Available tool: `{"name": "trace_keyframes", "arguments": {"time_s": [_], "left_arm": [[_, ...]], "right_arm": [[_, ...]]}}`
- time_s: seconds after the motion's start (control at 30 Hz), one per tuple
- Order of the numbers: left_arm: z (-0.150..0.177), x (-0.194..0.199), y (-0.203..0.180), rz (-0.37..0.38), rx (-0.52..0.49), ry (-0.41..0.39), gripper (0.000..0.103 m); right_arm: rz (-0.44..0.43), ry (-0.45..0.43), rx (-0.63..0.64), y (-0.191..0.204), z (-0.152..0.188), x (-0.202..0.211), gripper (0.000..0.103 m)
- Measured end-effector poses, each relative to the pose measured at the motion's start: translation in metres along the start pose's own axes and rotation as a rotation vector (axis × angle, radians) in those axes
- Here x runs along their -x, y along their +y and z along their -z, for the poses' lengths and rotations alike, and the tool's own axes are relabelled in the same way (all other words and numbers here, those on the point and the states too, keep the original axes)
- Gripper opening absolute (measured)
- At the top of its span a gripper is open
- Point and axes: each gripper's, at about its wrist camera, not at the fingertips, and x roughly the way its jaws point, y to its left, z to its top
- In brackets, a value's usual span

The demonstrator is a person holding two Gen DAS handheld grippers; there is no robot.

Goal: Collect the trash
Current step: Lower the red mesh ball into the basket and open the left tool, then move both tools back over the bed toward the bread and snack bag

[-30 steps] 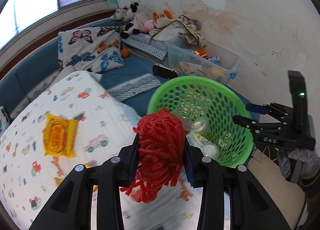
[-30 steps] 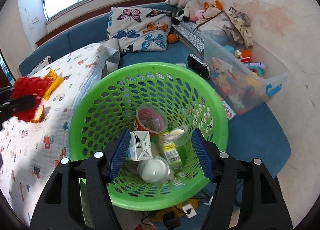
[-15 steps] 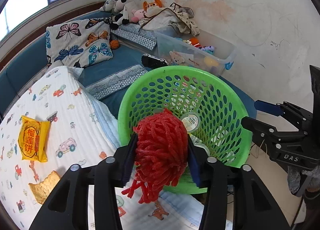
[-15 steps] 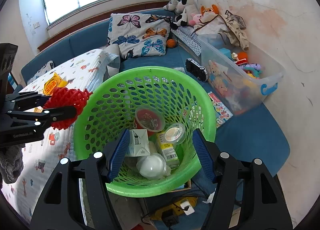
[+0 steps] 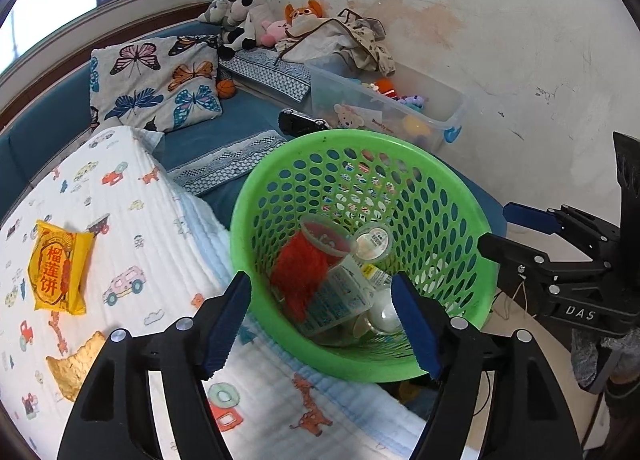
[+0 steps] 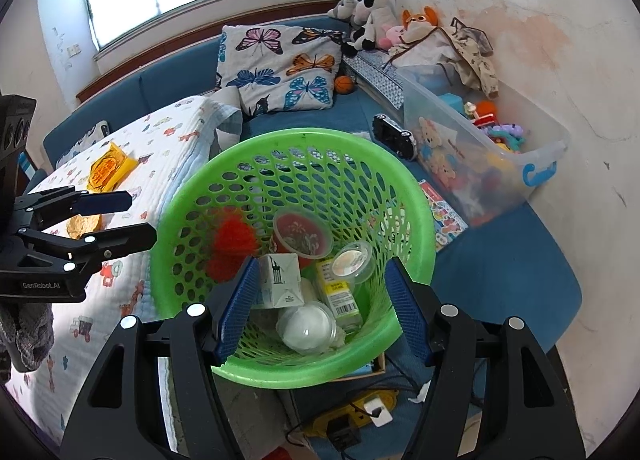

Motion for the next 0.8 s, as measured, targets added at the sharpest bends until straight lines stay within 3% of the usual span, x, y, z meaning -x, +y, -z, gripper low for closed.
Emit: {"name": "trace_keyframes", "arguments": {"time_s": [0.3,0.8], "left_arm": [[0.015,0.024,0.027,-0.046,0.053,-0.031,0.07],[0.057,0.076,0.122,-0.23,0.25,-0.069,0.063]], "right_arm": [[-0.008,-0.012,0.016,0.01,-0.001,0.007,0.065],[-0.053,-0.028,0.062,0.044,-0.007,0.011,0.065]]}}
